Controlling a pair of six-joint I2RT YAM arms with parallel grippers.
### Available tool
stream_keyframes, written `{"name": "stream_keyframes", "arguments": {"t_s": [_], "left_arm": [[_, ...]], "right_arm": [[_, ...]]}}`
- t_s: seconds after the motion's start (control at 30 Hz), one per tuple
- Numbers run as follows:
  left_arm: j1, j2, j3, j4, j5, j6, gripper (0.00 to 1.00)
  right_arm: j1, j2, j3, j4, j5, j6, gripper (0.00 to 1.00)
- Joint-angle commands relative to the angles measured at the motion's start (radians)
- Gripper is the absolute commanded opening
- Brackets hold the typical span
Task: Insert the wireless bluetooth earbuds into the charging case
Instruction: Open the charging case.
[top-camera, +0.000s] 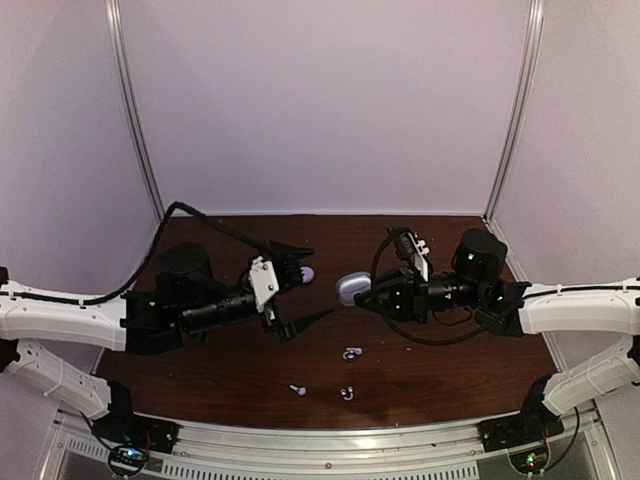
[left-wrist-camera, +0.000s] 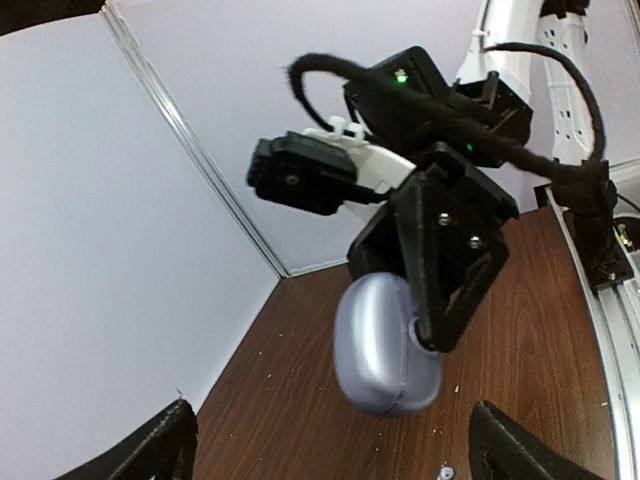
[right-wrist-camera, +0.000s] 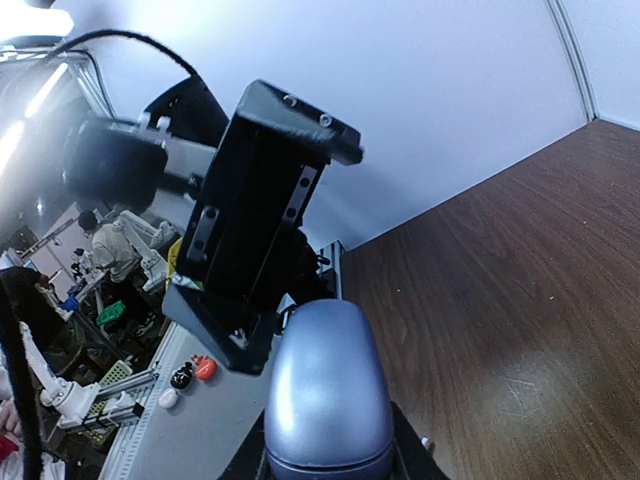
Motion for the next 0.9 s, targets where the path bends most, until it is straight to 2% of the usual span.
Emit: {"name": "stream_keyframes", "arguments": {"t_s": [0.0,0.13,0.37,0.87], "left_arm": [[0.124,-0.015,0.088,-0.079,0.170,-0.349,0.96],[0.234,0.033,0.164,-0.137,0.373,-0.499,0.93],[0.240,0.133,0.243,-0.175,0.552,-0.486,0.87],[0.204,0.299,0.352,-0.191,0.557,-0.446,0.77]], "right_arm": [[-0.004,-0.061,0.000,-0.117,0.056,-0.200,0.21],[-0.003,-0.101,-0.013,-0.160,0.097,-0.275,0.19],[-0.003,-0.132,0.016,-0.302,0.178,-0.354,0.19],[-0.004,-0.153,0.020,-0.344,0.172,-0.375,0.18]]}}
